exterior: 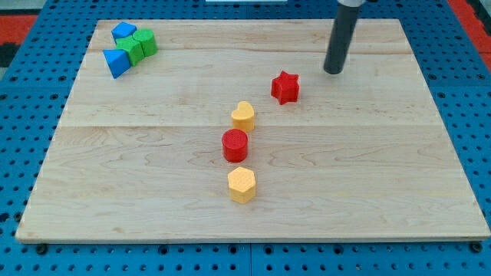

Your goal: Slide the blue triangle above line of blocks

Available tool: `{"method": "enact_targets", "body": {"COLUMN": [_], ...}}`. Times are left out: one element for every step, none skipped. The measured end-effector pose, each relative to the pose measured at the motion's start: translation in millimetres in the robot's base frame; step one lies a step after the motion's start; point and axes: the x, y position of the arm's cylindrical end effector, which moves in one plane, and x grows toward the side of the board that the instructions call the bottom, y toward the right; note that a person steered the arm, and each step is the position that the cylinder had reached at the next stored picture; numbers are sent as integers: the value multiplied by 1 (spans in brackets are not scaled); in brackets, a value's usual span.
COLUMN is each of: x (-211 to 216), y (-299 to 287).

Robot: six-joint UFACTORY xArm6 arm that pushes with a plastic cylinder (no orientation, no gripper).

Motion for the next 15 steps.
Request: {"method": "enact_targets", "body": {"x": [35,42,29,26,-10,-3,60,71,6,-36,-30,-36,-68,-70,-70], "y": [26,-57,-82,-111,-107,-196,-338,-436,-411,-330,-233,-316,-347,-347,-347]}}
